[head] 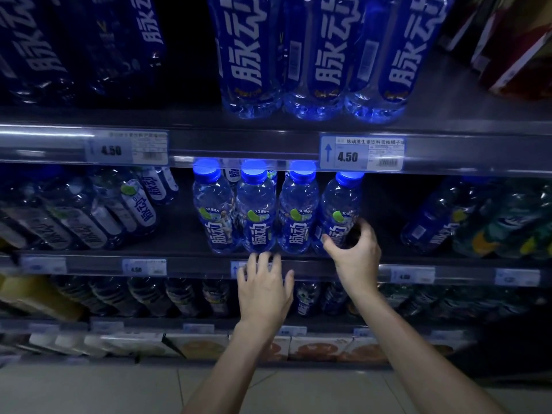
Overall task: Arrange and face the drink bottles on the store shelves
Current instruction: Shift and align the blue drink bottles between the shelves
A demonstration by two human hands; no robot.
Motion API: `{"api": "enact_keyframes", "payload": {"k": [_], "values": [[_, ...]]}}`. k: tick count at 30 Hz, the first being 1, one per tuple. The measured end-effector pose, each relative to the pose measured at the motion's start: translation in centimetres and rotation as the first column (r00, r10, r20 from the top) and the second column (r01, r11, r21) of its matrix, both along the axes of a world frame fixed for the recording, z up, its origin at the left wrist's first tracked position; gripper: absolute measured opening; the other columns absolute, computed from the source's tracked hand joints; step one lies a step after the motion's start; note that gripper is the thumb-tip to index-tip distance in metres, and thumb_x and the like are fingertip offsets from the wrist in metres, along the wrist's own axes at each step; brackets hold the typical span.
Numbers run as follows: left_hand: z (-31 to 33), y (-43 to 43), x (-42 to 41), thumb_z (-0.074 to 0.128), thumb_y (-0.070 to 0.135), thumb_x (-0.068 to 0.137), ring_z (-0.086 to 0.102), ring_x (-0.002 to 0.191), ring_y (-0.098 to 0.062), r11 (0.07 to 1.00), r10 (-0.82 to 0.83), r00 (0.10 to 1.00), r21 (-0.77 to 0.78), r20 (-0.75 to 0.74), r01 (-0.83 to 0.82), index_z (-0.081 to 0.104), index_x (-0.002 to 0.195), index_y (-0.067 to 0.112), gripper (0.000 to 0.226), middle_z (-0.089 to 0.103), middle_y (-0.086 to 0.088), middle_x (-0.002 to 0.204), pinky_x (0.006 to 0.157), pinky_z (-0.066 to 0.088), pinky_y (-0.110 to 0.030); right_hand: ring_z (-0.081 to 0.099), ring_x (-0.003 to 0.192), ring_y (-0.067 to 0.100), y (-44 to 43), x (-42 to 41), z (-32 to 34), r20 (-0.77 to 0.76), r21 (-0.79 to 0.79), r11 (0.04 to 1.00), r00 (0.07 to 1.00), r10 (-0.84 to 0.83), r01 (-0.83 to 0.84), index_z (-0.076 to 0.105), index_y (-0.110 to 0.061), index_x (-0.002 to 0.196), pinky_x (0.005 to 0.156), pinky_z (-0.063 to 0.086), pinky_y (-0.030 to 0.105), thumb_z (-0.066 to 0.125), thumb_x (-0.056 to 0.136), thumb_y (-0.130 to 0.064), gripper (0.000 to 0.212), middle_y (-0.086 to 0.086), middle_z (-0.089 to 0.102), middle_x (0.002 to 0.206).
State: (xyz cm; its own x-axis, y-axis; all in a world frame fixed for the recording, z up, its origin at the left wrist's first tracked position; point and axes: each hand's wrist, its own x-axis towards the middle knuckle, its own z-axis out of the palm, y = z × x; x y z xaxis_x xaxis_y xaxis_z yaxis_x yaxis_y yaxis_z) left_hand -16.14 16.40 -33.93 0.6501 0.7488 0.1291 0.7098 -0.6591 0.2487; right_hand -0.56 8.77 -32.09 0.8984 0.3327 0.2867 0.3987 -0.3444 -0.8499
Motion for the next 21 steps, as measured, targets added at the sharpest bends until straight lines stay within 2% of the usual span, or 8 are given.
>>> {"api": "enact_keyframes", "payload": {"k": [4, 6, 8, 9, 12, 16, 21], "values": [[0.0, 0.0, 0.1, 0.037, 0.047, 0.096, 0.031, 0.135, -0.024, 1.000, -0.002, 1.000, -0.031, -0.021, 0.002, 0.045, 0.138, 0.020, 0.051, 0.043, -0.001, 0.141, 0.108, 0.029, -0.041, 0.052, 0.111, 0.017, -0.1, -0.3, 0.1, -0.003, -0.010, 1.000, 1.000, 0.007, -0.007, 0.052, -0.009, 0.129, 0.085, 0.029, 0.014, 0.081, 0.072, -0.029, 0.067, 0.004, 0.057, 0.121], [0.1, -0.2, 0.2, 0.037, 0.045, 0.097, 0.027, 0.137, -0.024, 0.997, 0.000, 1.000, -0.071, -0.022, -0.002, 0.040, 0.140, 0.019, 0.050, 0.038, -0.003, 0.145, 0.109, 0.028, -0.041, 0.048, 0.108, 0.008, -0.2, -0.8, 0.3, 0.001, -0.011, 1.000, 1.000, 0.009, -0.009, 0.050, -0.008, 0.130, 0.085, 0.027, 0.010, 0.081, 0.073, -0.029, 0.068, 0.003, 0.054, 0.122], [0.5, -0.8, 0.4, 0.039, 0.042, 0.097, 0.027, 0.137, -0.025, 0.993, 0.019, 1.000, -0.121, 0.015, -0.017, 0.039, 0.139, 0.018, 0.049, 0.036, -0.006, 0.146, 0.109, 0.029, -0.041, 0.043, 0.105, 0.001, -0.4, -1.2, 0.3, 0.002, -0.023, 1.000, 1.000, 0.018, -0.018, 0.048, -0.010, 0.132, 0.083, 0.025, 0.007, 0.080, 0.075, -0.032, 0.069, 0.002, 0.052, 0.123], [0.7, -1.3, 0.6, 0.041, 0.040, 0.096, 0.028, 0.136, -0.025, 0.990, 0.024, 0.999, -0.140, 0.039, -0.019, 0.040, 0.138, 0.017, 0.048, 0.036, -0.007, 0.146, 0.108, 0.030, -0.041, 0.044, 0.106, 0.003, -0.8, -1.3, 0.3, -0.004, -0.030, 0.999, 1.000, 0.016, -0.017, 0.048, -0.011, 0.132, 0.082, 0.026, 0.007, 0.079, 0.076, -0.034, 0.068, 0.002, 0.052, 0.124], [1.2, -3.3, 1.4, 0.043, 0.038, 0.096, 0.032, 0.135, -0.022, 0.988, -0.019, 0.995, -0.153, 0.095, 0.033, 0.042, 0.137, 0.016, 0.047, 0.040, -0.006, 0.144, 0.109, 0.031, -0.039, 0.048, 0.114, 0.012, -2.3, -0.7, 0.5, -0.025, -0.050, 0.999, 1.000, -0.014, 0.013, 0.047, -0.013, 0.134, 0.083, 0.029, 0.012, 0.077, 0.078, -0.037, 0.068, 0.001, 0.050, 0.128], [1.7, -5.7, 4.2, 0.046, 0.034, 0.095, 0.034, 0.134, -0.021, 0.972, -0.136, 0.982, -0.176, 0.131, 0.158, 0.042, 0.138, 0.015, 0.047, 0.042, -0.005, 0.143, 0.109, 0.030, -0.036, 0.051, 0.113, 0.018, -4.8, 1.6, 0.9, -0.021, -0.047, 0.991, 0.992, -0.123, 0.122, 0.046, -0.012, 0.134, 0.083, 0.035, 0.021, 0.077, 0.079, -0.035, 0.068, 0.004, 0.051, 0.128], [2.1, -8.5, 8.9, 0.045, 0.037, 0.095, 0.037, 0.131, -0.025, 0.952, -0.279, 0.957, -0.111, 0.074, 0.286, 0.038, 0.141, 0.013, 0.052, 0.042, -0.007, 0.142, 0.106, 0.032, -0.039, 0.052, 0.115, 0.025, -8.1, 5.4, 1.3, 0.020, -0.020, 0.965, 0.965, -0.262, 0.262, 0.045, -0.010, 0.134, 0.089, 0.042, 0.030, 0.077, 0.079, -0.032, 0.067, 0.009, 0.051, 0.127]]}}
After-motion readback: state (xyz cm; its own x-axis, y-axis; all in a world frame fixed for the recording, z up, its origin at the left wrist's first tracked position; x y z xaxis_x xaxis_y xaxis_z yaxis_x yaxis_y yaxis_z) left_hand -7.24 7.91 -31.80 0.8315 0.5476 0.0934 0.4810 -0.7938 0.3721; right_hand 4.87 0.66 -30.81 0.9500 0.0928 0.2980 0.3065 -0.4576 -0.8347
